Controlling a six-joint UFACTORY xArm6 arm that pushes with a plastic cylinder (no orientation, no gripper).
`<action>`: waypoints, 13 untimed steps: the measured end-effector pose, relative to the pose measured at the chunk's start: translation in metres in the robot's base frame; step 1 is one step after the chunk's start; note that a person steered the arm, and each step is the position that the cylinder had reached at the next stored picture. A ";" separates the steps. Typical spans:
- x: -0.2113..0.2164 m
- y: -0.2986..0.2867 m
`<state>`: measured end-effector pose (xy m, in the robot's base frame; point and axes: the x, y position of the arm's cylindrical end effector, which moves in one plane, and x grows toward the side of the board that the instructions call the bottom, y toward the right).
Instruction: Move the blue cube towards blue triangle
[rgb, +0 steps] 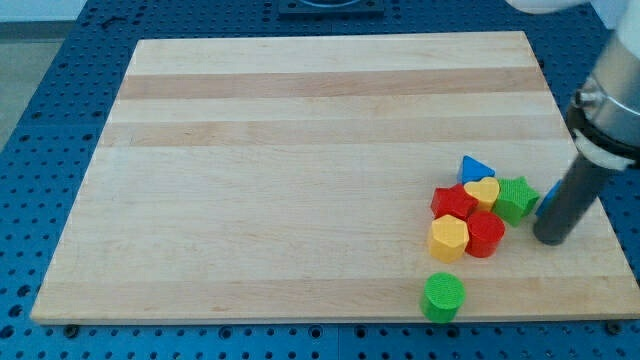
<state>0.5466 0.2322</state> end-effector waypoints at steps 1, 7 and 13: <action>0.007 0.015; -0.136 -0.034; -0.222 -0.046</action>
<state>0.3247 0.1867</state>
